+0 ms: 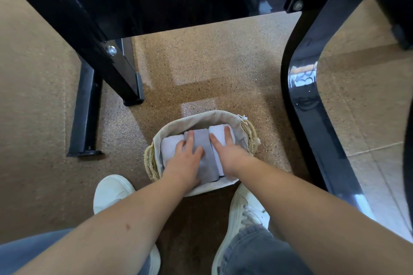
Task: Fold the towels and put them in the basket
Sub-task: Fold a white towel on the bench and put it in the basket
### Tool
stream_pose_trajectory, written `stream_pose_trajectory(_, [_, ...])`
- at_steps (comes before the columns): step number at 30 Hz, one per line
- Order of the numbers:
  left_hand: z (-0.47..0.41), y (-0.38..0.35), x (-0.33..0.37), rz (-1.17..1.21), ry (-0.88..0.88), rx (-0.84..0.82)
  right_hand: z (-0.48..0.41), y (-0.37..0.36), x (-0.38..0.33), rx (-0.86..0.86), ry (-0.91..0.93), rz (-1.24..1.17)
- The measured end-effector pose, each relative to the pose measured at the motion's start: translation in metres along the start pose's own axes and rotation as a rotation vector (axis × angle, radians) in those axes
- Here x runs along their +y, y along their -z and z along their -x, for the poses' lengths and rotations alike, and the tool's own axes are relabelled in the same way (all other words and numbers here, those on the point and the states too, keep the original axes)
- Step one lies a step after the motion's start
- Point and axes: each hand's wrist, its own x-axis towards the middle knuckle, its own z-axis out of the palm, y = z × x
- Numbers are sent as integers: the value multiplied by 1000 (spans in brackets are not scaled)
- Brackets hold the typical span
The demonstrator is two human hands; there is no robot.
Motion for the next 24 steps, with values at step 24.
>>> stream_pose_trajectory(24, [54,105,-9,-42,44,74,96,69,-26,460,61,-18])
